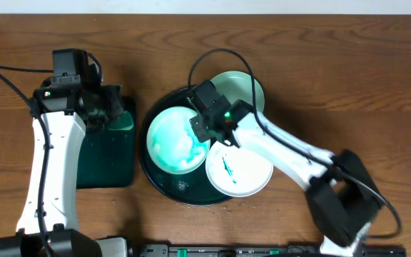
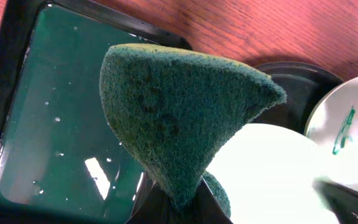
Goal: Clean dirty plates on tray and stack at the side
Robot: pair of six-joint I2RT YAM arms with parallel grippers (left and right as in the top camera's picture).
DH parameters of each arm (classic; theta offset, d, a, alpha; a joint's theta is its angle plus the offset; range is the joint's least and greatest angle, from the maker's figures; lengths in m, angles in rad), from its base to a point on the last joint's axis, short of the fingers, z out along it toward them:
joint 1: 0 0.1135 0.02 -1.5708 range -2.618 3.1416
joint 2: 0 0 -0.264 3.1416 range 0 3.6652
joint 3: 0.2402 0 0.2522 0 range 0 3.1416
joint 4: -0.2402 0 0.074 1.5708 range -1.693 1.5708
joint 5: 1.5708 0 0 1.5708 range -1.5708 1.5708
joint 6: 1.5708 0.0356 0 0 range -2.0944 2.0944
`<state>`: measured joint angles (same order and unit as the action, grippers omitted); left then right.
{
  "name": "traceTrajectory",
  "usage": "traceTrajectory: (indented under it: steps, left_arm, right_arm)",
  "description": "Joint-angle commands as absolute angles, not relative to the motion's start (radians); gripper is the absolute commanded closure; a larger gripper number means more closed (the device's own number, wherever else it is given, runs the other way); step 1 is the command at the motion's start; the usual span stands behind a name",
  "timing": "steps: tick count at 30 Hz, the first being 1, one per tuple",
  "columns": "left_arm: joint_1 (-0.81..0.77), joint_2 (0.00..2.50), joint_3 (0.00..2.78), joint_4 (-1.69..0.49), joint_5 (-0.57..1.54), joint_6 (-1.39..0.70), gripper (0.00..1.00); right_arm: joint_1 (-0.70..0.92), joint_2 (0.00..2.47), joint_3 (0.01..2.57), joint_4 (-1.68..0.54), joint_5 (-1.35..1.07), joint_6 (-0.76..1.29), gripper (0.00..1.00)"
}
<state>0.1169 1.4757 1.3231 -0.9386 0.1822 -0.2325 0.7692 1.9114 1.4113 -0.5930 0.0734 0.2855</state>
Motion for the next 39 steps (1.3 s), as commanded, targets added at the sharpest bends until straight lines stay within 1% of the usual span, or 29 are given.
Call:
traceTrajectory:
  steps: [1,7,10,13,21,30,34,39]
  left_arm:
    - [0.12,1.495,1.325,-0.941,0.17,-0.237,0.93]
    - [0.12,1.497,1.325,-0.941,0.17,-0.237,0.93]
    - [0.12,1.497,1.324,-0.942,0.17,-0.237,0.93]
    - [0.12,1.497,1.323,-0.942,0.17,-0.237,0.93]
    - [0.12,1.497,1.311,-0.941,0.17,-0.237,0.93]
    - [0.12,1.497,1.306,-0.941,0.163,-0.237,0.93]
    - [0.119,1.497,1.306,-0.941,0.163,-0.234,0.93]
    - [0.119,1.497,1.306,-0.942,0.163,-0.234,0.93]
  right_arm:
    - [0.83,1.827,1.41,-0.593,0.417,0.193,0.99]
    - [0.926,1.766,1.41,-0.589,0.725,0.113,0.99]
    - [0.987,1.748,1.41,-0.563,0.923,0.075,0.99]
    - [1.045,1.745,1.41,-0.521,1.071,0.015,0.99]
    - [1.14,1.745,1.41,-0.408,1.372,-0.11,0.99]
    - [1.174,1.744,1.41,-0.234,1.467,-0.309,0.99]
    - [1.173,1.74,1.41,-0.209,1.464,-0.323,0.99]
    - [1.166,1.74,1.41,-0.228,1.428,-0.314,0.99]
